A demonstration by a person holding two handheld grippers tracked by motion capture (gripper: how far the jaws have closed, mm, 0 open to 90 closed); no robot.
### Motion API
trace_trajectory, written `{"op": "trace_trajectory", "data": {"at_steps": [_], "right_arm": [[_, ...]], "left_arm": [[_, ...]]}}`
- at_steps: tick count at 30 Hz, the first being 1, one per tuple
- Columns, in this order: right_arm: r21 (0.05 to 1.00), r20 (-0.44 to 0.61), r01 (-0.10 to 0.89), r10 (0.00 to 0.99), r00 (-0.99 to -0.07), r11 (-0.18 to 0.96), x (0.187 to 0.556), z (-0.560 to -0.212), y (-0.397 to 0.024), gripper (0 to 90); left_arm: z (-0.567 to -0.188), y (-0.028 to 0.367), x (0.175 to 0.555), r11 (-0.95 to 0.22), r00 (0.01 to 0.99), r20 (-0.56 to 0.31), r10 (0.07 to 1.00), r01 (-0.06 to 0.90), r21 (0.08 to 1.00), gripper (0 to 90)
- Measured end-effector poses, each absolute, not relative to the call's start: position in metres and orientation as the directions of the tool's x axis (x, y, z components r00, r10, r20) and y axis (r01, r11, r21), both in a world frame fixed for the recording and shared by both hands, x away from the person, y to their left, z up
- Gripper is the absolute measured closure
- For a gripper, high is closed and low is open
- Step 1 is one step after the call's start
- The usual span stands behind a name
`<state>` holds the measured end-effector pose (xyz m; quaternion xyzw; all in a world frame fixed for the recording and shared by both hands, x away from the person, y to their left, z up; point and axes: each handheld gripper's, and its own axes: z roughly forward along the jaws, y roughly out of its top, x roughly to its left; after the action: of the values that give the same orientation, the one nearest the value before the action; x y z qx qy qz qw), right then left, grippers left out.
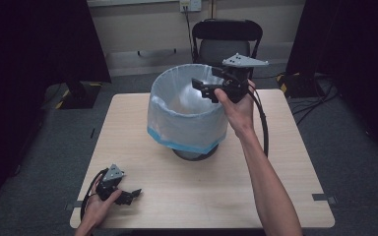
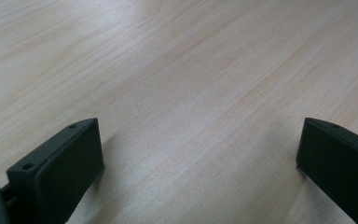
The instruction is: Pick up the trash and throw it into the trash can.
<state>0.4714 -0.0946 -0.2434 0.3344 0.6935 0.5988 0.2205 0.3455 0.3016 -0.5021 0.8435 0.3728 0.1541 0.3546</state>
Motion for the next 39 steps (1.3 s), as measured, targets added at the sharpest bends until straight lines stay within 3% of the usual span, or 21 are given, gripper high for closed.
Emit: {"op": "trace_trajectory", "data": {"at_steps": [11, 39], "right_arm": [[0.978, 0.078, 0.196, 0.74, -0.668, 0.074, 0.472, -0.24, -0.097, 18.7], [0.975, 0.055, 0.212, 0.866, -0.496, 0.06, 0.466, -0.248, -0.158, 25.5]], "left_arm": [[-0.502, 0.302, 0.346, -0.47, 0.675, -0.005, 0.738, 0.519, 0.714, 0.0], [-0.502, 0.302, 0.346, -0.47, 0.675, -0.005, 0.738, 0.519, 0.713, 0.0]]}}
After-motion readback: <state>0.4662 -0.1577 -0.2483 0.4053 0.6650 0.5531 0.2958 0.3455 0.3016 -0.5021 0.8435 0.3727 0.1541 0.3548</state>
